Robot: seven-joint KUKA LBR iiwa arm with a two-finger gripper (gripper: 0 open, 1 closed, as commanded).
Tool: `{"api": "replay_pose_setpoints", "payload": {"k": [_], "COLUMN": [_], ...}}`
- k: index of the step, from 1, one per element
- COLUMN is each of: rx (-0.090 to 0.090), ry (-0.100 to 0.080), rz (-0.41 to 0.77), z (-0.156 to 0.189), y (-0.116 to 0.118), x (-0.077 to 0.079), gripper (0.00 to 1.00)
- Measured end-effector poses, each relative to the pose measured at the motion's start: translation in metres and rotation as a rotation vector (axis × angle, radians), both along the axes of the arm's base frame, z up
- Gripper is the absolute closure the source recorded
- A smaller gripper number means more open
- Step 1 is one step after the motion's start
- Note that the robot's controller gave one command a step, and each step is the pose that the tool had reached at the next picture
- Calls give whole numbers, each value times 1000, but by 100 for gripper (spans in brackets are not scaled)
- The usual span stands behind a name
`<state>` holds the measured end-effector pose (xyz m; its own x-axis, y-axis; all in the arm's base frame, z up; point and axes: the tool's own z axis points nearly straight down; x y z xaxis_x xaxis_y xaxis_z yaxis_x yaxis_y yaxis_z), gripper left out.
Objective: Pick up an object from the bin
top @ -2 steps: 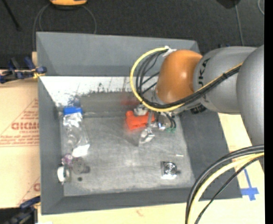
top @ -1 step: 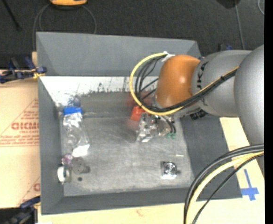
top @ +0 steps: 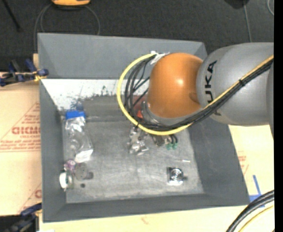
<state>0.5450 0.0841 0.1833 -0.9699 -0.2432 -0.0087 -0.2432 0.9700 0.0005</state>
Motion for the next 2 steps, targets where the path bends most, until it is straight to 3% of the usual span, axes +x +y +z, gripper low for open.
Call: {"api": "replay_pose_setpoints", "payload": {"k": [1, 2], "rx": [-2, -1], "ry": [2, 2], "rz": [177, 175], "z": [1, 1], "y": [22, 22], "x": [-2, -3], "gripper": [100, 0]}}
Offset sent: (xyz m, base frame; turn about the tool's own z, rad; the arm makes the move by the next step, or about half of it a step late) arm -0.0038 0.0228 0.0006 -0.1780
